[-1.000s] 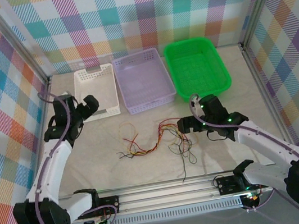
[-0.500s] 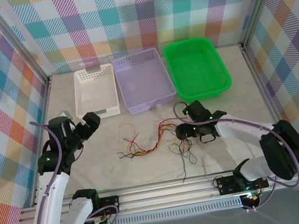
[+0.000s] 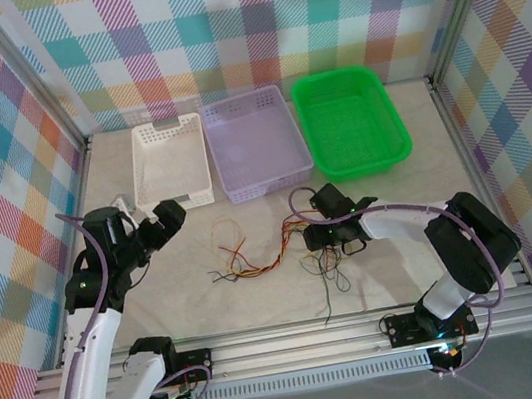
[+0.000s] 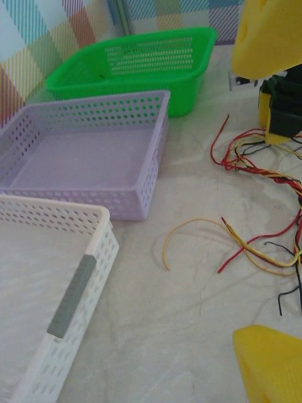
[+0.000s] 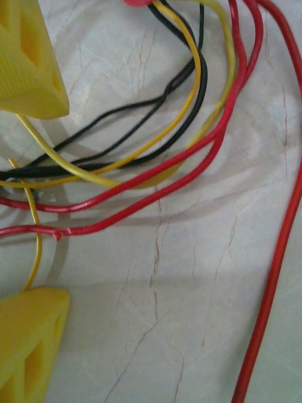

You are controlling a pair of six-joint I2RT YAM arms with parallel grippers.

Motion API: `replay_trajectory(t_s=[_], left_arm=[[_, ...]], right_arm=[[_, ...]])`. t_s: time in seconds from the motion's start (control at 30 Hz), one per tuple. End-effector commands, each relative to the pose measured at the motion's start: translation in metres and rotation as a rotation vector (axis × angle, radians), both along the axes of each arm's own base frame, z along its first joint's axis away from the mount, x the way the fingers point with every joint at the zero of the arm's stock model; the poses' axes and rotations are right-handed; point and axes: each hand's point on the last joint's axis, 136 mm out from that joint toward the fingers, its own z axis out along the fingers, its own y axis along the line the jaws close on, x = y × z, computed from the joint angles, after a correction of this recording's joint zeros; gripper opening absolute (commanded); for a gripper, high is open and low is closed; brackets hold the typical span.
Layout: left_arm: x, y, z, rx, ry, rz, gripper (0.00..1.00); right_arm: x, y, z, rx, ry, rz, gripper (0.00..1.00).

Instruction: Untangle the cables

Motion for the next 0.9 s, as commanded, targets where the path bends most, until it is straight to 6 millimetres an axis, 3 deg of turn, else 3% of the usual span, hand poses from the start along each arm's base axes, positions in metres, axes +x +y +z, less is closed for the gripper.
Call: replay_trajectory(t_s=[0.0, 0.23, 0.37, 0.6, 0.87], left_arm=[[-0.001, -0.008, 0.024, 0.003, -0.061, -0.059, 1.0], [-0.002, -0.009, 0.025, 0.017, -0.069, -0.07, 1.0], [-0.008, -0.008, 0.028, 0.021, -0.096, -0.073, 1.0], [-0.034, 0.023, 0.018, 0.13, -0.11, 0.067, 0.99], [-0.052, 0.028, 0.008, 0.142, -0.055, 0.079, 1.0]], right_arm=[[0.004, 0.022, -0.007, 0.047, -0.009, 0.043, 0.69], [-0.001, 0.032, -0.009, 0.056, -0.012, 0.075, 0.57], [-0.005, 0.038, -0.006, 0.065, -0.019, 0.106, 0.44], [-0.013, 0.046, 0.001, 0.084, -0.045, 0.153, 0.3], [-0.022, 0.052, 0.015, 0.123, -0.054, 0.192, 0.11]])
